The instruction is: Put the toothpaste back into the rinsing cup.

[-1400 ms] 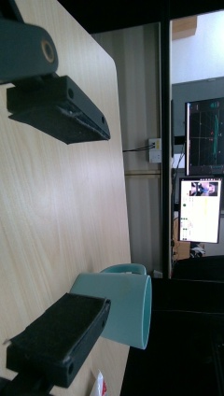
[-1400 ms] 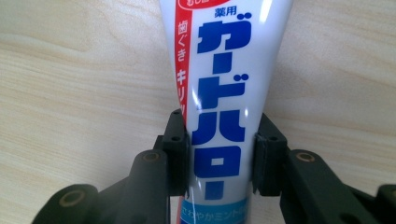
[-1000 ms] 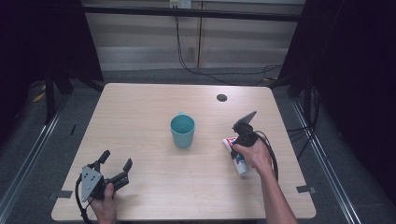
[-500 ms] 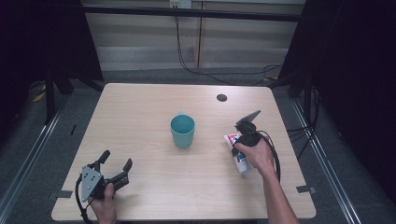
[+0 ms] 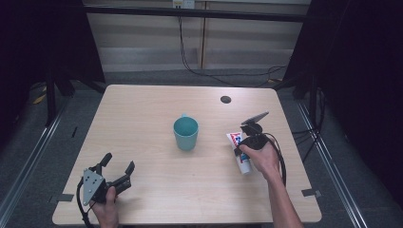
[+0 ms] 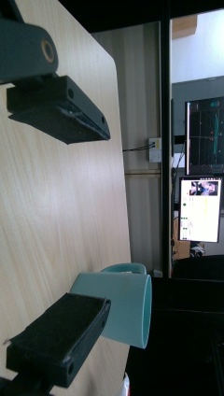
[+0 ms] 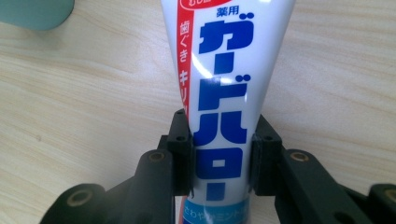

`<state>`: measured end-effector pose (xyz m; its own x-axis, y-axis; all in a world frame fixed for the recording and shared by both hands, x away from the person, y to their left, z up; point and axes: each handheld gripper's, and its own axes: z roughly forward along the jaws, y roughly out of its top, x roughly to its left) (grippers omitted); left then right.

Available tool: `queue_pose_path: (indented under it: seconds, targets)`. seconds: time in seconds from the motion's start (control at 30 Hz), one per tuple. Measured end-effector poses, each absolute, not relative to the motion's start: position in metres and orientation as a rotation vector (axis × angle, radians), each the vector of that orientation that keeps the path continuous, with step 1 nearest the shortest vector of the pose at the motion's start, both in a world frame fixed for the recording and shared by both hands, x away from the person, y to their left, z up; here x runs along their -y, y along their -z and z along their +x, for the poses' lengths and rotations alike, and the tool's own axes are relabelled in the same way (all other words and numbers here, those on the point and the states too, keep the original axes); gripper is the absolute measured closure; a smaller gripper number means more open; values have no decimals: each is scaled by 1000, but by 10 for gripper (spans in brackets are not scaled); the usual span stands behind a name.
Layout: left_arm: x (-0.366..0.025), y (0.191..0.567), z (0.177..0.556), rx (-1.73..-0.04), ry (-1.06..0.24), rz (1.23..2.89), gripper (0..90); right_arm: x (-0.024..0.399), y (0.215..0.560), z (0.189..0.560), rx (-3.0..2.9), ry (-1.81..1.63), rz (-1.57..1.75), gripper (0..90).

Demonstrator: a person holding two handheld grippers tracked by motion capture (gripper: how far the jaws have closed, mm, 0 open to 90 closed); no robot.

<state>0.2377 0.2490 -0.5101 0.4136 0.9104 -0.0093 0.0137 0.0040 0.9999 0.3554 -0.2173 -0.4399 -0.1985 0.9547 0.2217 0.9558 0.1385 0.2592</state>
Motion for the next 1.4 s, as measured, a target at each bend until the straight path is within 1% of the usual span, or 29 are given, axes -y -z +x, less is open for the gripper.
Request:
queue_pose_path:
  seconds: [0.2,0.8,1.1,1.4]
  targets:
    - [-249,510,237,-904,-884,1391,162,220,440,355,2354,603,-2015,675]
    - [-249,510,238,-907,-884,1385,162,219,425,343,2390,895,-2050,678]
    - [-249,510,238,-907,-883,1386,162,220,427,335,2417,1055,-2029,680]
    - [-249,510,238,-907,-883,1386,162,221,420,329,2432,1207,-2013,681]
